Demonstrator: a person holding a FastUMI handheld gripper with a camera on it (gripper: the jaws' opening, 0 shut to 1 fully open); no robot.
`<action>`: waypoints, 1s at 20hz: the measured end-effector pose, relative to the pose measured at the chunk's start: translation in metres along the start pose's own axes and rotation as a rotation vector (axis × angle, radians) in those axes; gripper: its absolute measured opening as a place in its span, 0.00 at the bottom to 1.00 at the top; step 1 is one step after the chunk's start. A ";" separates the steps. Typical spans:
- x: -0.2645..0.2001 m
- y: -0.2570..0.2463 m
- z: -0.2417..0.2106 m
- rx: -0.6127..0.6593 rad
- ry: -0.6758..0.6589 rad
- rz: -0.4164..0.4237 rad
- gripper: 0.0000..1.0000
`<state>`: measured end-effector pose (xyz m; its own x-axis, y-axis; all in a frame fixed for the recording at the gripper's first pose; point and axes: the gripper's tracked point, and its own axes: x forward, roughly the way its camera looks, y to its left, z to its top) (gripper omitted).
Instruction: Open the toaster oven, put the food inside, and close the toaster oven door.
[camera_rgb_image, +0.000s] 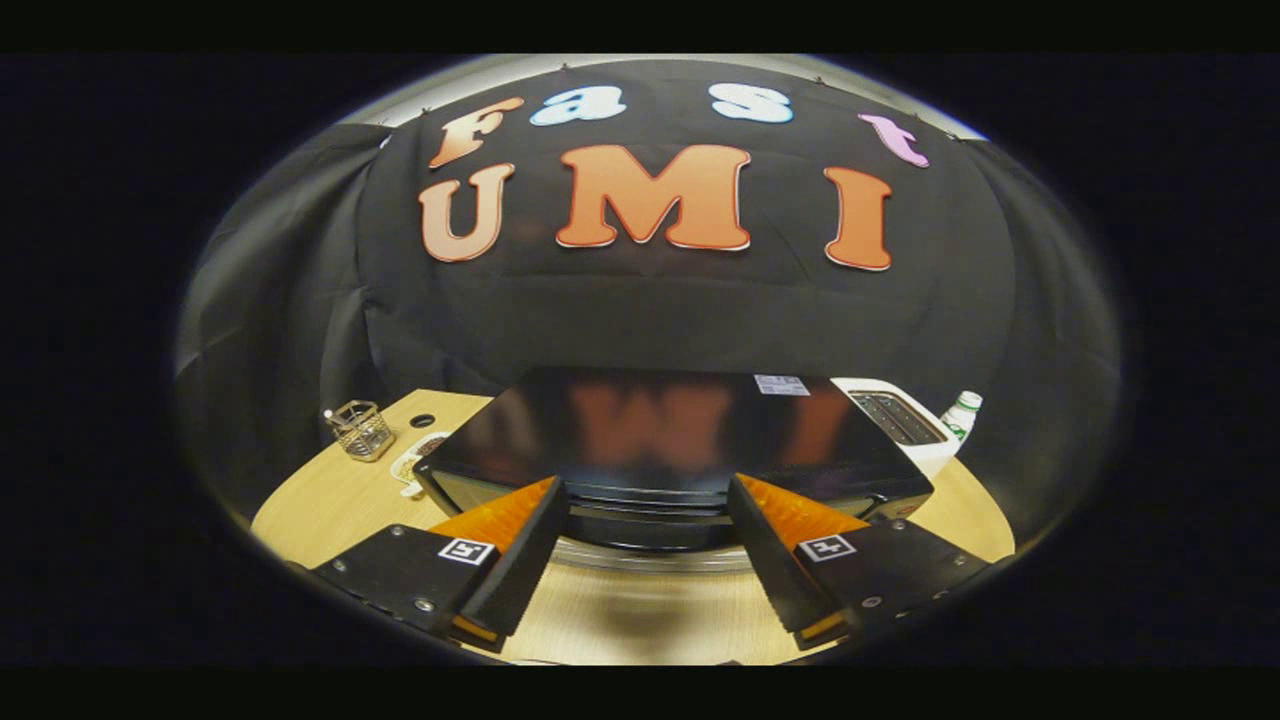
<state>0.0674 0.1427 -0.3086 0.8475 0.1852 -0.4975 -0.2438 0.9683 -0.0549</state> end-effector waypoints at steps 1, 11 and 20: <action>-0.002 -0.001 0.003 0.012 -0.030 0.000 0.94; -0.048 0.005 -0.038 -0.061 0.002 -0.003 0.85; -0.081 0.013 -0.127 -0.028 0.249 0.057 0.85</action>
<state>-0.0648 0.1193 -0.3792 0.6906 0.1893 -0.6980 -0.3037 0.9518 -0.0423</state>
